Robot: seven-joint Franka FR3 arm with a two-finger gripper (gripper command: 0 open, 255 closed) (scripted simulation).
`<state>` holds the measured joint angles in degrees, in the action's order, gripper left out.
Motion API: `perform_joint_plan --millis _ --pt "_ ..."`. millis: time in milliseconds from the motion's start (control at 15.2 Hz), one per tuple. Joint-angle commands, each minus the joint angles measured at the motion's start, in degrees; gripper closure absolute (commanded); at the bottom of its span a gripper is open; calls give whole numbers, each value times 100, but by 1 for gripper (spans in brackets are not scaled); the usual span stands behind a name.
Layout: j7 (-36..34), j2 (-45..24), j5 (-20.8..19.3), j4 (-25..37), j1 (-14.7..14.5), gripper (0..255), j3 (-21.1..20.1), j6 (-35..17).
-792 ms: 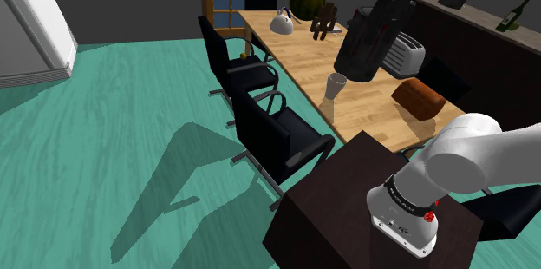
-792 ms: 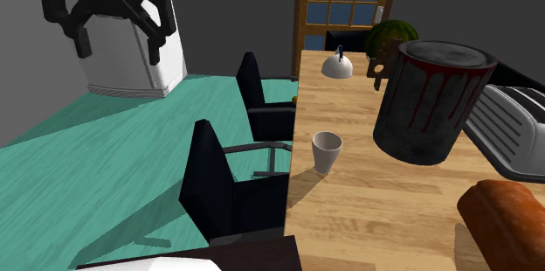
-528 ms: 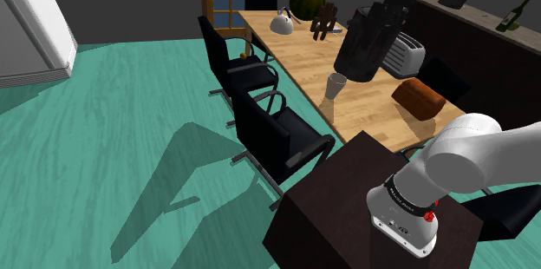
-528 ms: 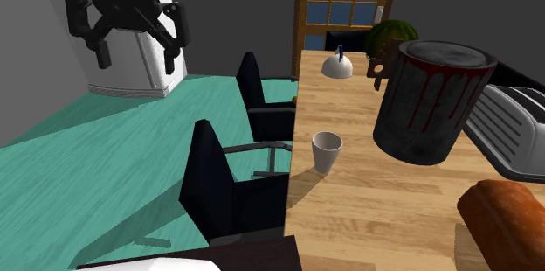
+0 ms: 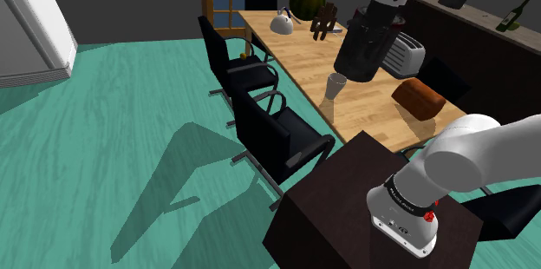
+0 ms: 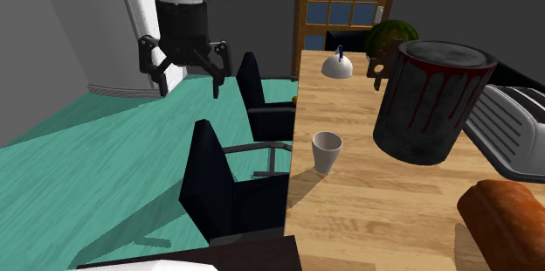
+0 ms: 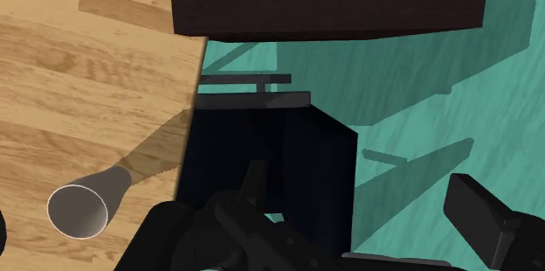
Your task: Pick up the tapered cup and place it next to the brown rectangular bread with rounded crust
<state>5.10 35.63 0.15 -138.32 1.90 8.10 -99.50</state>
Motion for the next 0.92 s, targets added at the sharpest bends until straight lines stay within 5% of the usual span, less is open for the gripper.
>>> perform_joint_plan --millis 0,858 --pt "179 -259 -128 -70 62 0 136 -347" --pt "1170 -2486 -461 195 328 0 900 -2435"
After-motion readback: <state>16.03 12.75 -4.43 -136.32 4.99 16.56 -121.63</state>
